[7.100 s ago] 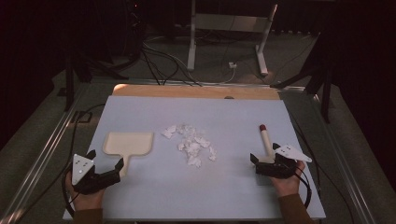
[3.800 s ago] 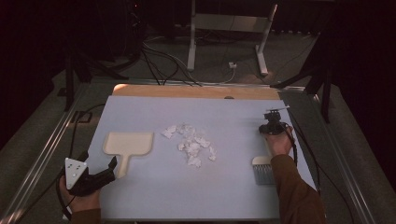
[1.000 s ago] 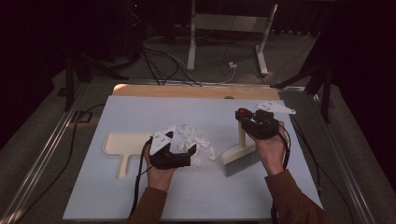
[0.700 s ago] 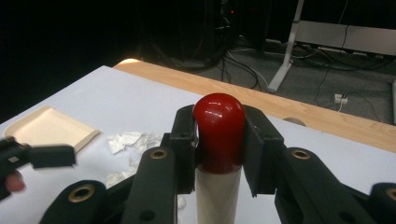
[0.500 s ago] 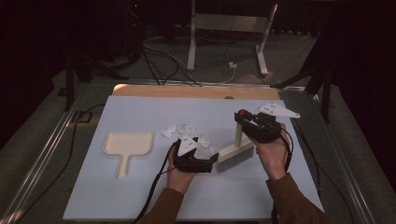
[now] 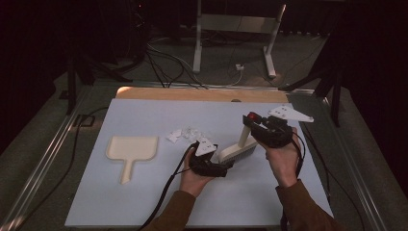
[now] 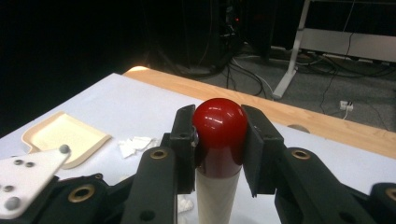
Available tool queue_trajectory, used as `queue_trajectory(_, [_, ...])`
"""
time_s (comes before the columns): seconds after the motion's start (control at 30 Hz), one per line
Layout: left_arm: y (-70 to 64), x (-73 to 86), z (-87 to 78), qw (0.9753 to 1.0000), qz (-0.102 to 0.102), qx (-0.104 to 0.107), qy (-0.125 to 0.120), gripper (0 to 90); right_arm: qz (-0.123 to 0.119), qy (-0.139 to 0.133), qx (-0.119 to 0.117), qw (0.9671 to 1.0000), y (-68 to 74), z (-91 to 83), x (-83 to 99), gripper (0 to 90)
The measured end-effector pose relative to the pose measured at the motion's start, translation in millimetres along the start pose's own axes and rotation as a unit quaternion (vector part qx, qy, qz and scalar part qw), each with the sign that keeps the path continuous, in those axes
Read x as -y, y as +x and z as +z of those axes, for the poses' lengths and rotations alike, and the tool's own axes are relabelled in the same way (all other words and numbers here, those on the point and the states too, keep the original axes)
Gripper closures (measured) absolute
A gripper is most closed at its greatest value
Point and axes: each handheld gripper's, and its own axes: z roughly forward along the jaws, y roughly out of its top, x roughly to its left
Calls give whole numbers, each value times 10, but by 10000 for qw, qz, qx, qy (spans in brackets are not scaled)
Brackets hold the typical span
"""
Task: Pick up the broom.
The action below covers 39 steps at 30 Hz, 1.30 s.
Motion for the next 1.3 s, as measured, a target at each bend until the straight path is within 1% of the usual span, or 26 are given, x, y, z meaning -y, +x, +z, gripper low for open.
queue_trajectory(0.07, [2,-51,6,9999,61,-116,-18,214,2,-40,-27,10000,19,-13,-31,689])
queue_trajectory(0.1, [2,-51,6,9999,61,-116,-18,237,8,-42,-41,10000,27,-16,-42,688])
queue_trajectory(0.13, [5,-82,7,9997,109,-194,-28,266,4,-52,-61,10000,37,-18,-52,688])
queue_trajectory(0.2, [1,-93,11,9997,119,-234,-16,367,7,-81,-92,9999,60,-24,-70,688])
queue_trajectory(0.23, [-9,-104,17,9997,167,-186,25,399,-5,-96,-106,9999,71,-28,-79,689])
queue_trajectory(0.27, [-9,-104,17,9997,167,-186,25,462,-5,-96,-106,9999,71,-28,-79,689])
queue_trajectory(0.33, [-31,-109,3,9994,313,-135,32,555,-32,-119,-155,9998,105,-40,-101,688])
queue_trajectory(0.37, [-31,-109,3,9994,313,-135,32,599,-37,-135,-169,9998,112,-42,-106,688])
queue_trajectory(0.4, [-31,-111,-6,9993,340,-136,28,599,-37,-135,-169,9998,112,-42,-106,688])
queue_trajectory(0.43, [-19,-119,-27,9994,345,-46,21,642,-38,-144,-187,9997,119,-44,-118,689])
queue_trajectory(0.5, [-19,-123,-39,9993,369,-33,20,663,-24,-164,-219,9996,122,-42,-130,688])
queue_trajectory(0.63, [-22,-128,-72,9990,456,11,28,683,-30,-157,-283,9995,124,-10,-156,686])
queue_trajectory(0.73, [-22,-130,-82,9990,432,105,18,691,-43,-162,-312,9994,117,21,-169,678])
queue_trajectory(0.77, [-24,-131,-89,9989,450,110,16,693,-61,-171,-339,9993,113,29,-173,655])
queue_trajectory(0.8, [-24,-133,-95,9990,439,120,-6,694,-74,-168,-387,9991,110,36,-175,595])
queue_trajectory(0.83, [0,-145,-118,9991,368,189,-51,694,-105,-149,-395,9991,108,49,-173,525])
queue_trajectory(0.87, [11,-153,-132,9993,312,190,-98,694,-165,-148,-367,9991,109,61,-167,459])
queue_trajectory(0.9, [11,-153,-132,9993,312,190,-98,694,-165,-148,-367,9991,109,61,-167,459])
queue_trajectory(0.93, [33,-166,-156,9994,263,182,-129,694,-203,-94,-253,9994,98,89,-150,333])
queue_trajectory(0.97, [49,-173,-173,9994,246,180,-145,694,-203,-94,-253,9994,98,89,-150,333])
queue_trajectory(1.0, [92,-193,-223,9995,208,142,-179,694,-130,-141,-268,9995,67,105,-135,239])
queue_trajectory(1.03, [92,-193,-223,9995,208,142,-179,694,-130,-141,-268,9995,67,105,-135,239])
queue_trajectory(1.07, [116,-202,-247,9995,188,131,-197,694,-51,-109,-278,9995,27,128,-125,152])
queue_trajectory(1.17, [188,-223,-328,9995,118,147,-265,694,-52,-10,-344,9994,-20,168,-107,82])
queue_trajectory(1.27, [242,-247,-407,9994,123,142,-280,694,-83,83,-395,9992,-37,195,-93,50])
queue_trajectory(1.3, [260,-255,-434,9994,130,154,-284,694,-177,166,-501,9984,-48,220,-76,17])
